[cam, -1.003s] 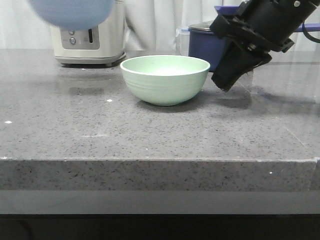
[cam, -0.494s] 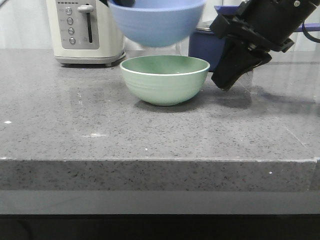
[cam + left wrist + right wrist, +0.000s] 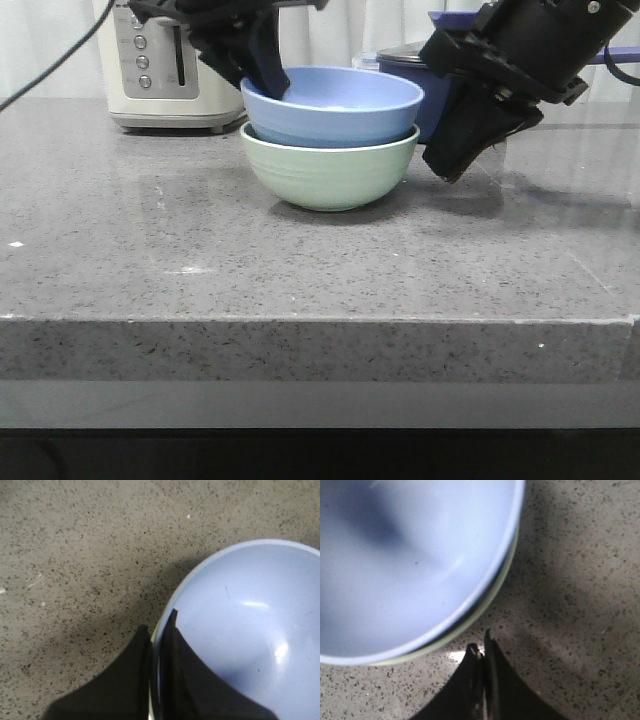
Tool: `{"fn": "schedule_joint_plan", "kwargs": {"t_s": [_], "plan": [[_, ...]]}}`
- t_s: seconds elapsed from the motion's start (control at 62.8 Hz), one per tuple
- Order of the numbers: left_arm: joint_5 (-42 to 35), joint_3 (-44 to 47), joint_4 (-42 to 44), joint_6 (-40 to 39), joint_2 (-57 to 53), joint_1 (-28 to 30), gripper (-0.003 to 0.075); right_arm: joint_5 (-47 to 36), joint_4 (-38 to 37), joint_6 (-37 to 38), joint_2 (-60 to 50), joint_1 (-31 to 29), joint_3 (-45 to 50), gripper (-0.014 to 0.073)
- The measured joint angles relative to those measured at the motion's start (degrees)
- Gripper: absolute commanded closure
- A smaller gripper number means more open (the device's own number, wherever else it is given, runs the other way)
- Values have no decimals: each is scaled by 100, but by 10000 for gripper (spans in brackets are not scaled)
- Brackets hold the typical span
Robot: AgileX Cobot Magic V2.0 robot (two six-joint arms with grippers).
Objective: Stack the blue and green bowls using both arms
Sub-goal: 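Carry the blue bowl over the green bowl and lower it inside, then open the left gripper and withdraw it upward from the bowls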
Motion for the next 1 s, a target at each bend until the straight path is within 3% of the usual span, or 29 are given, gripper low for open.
{"fn": "schedule_joint_plan", "kwargs": {"t_s": [0.191, 0.271, 0.462, 0.541, 0.844, 1.003], "plan": [[26, 0, -34, 0, 19, 0, 735, 0, 0, -9, 0, 0, 0, 658], [28, 0, -42, 0, 19, 0, 688, 0, 0, -9, 0, 0, 0, 658], [39, 0, -42, 0, 19, 0, 414, 0, 0, -9, 0, 0, 0, 658], [50, -30, -42, 0, 19, 0, 352, 0, 0, -9, 0, 0, 0, 658], [404, -184, 278, 0, -498, 0, 353, 0, 0, 3, 0, 0, 0, 658], [396, 269, 600, -12, -1346, 0, 353, 0, 0, 3, 0, 0, 0, 658]]}}
